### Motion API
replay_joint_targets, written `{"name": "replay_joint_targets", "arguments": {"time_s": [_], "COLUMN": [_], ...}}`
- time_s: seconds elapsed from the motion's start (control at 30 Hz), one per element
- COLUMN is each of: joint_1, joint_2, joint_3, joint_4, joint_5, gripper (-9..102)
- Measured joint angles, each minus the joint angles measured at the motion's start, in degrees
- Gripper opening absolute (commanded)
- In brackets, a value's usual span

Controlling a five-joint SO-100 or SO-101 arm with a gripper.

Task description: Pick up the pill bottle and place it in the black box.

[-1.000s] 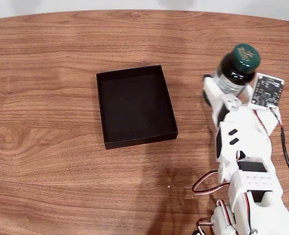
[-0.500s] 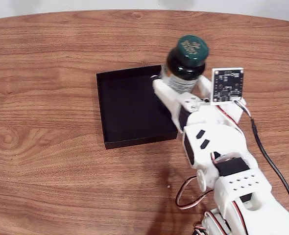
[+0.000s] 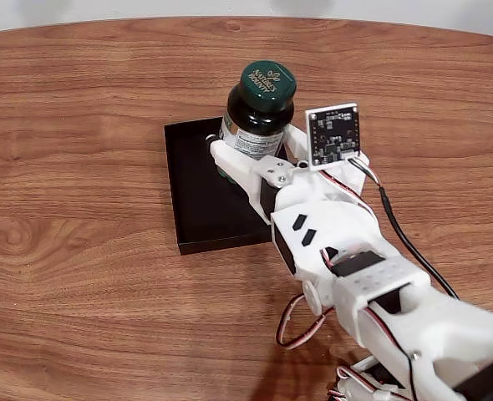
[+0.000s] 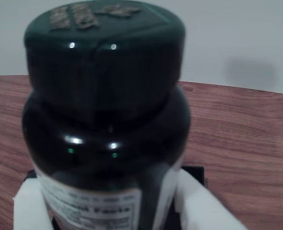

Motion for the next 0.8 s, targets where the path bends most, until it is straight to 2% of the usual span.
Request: {"name": "replay_joint_targets", "arguments": {"time_s": [0.5, 0.8], "joint_1": [-2.11, -2.11], "joint_2": [-27.77, -38.41], "joint_3": [-5.71, -9.84], "joint_4": [-23.03, -28.48], "joint_5": [2.46, 7.65], "gripper": [20, 20]}}
